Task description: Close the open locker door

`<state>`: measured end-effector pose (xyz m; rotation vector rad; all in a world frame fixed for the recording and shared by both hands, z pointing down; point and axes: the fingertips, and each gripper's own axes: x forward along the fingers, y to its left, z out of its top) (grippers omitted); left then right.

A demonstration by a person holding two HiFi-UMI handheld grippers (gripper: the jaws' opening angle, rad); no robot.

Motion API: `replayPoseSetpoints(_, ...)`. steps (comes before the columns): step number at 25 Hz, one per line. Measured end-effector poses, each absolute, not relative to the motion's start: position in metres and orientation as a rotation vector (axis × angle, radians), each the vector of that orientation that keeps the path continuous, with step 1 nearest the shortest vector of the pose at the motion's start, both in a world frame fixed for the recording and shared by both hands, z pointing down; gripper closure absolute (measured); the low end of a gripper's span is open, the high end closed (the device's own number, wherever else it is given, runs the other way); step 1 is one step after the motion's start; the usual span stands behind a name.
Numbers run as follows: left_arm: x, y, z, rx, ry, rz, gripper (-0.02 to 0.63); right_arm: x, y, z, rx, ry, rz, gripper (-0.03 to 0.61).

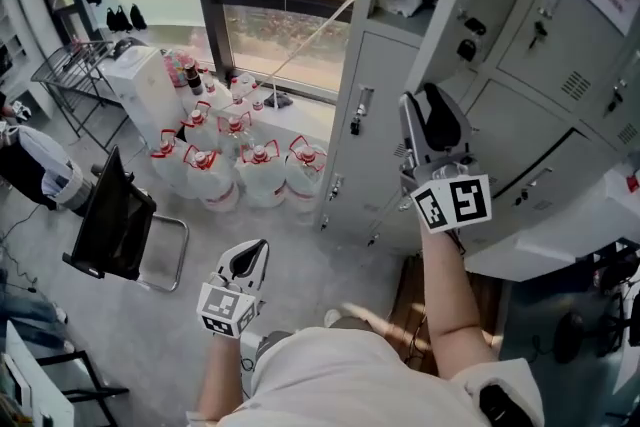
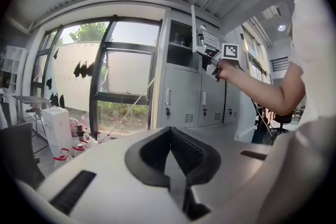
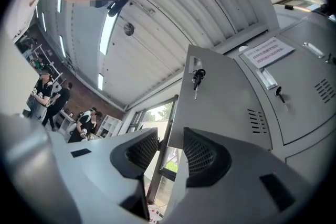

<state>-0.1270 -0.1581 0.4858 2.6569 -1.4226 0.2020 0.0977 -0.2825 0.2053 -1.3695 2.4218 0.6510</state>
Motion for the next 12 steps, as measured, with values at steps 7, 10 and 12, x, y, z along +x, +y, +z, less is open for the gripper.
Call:
replayPoseSetpoints(7,-0.146,-0.152,0.488,2.558,-1.578,0.195,0.612,0.087,-0.312,0.202,-1.282,2.437,0.611,0.456)
replayPoseSetpoints(10,-0.155,-0.149,0.488,2.505,-1.656,0.188,0.611,0.082,-0.325,0.2,-1.243,2.449,0.601,0.462)
replayPoseSetpoints(12,-0.16,-0.146,0.488,2.472,-1.703,0.185,0.611,0.078,-0.334,0.2,-1.22,2.461,0.601,0.465)
